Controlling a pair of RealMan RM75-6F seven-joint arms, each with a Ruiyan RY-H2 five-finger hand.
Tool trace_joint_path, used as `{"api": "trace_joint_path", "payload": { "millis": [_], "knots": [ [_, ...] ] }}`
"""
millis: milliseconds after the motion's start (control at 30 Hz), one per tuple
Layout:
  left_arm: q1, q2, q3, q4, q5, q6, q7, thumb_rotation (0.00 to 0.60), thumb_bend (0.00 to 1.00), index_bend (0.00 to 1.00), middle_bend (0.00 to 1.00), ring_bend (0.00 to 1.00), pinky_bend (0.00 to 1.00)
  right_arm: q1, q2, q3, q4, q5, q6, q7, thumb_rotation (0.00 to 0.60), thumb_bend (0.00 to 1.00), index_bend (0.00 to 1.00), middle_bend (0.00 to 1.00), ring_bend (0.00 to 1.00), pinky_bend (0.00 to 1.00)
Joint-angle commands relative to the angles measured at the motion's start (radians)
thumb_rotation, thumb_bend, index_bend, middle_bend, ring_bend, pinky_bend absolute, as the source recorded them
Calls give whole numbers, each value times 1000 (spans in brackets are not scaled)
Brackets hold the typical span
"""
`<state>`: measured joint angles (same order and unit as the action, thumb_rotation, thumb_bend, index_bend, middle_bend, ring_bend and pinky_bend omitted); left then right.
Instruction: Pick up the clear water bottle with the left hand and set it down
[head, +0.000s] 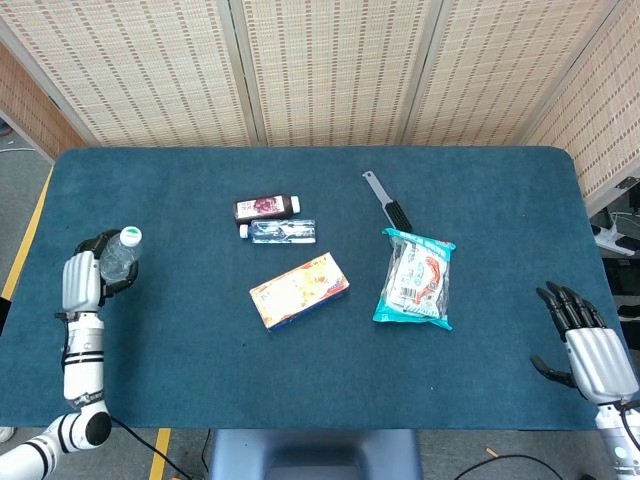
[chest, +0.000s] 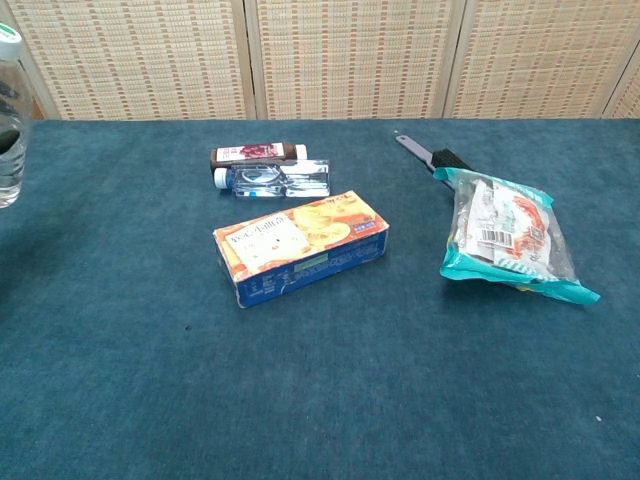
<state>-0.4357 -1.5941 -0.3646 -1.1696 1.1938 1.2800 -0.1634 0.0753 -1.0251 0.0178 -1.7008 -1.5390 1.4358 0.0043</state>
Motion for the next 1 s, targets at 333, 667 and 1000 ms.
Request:
{"api": "trace_joint_path", "payload": {
  "millis": [333, 667, 1000],
  "knots": [
    [50, 159, -30, -291, 58, -179, -885, 600, 396, 365, 408, 367, 241, 1, 2, -4, -2, -3, -5, -3, 600, 138, 0, 0, 0, 131],
    [21, 25, 24, -64, 3, -46, -353, 600, 416, 366, 409, 368, 241, 3, 3, -6, -3, -4, -9, -3, 600, 137, 0, 0, 0, 132],
    [-19, 37, -36, -52, 11, 24, -222, 600, 417, 367, 409, 369, 253, 3, 5, -9, -4, -6, -11, -2, 600, 138, 0, 0, 0, 132]
  ]
}}
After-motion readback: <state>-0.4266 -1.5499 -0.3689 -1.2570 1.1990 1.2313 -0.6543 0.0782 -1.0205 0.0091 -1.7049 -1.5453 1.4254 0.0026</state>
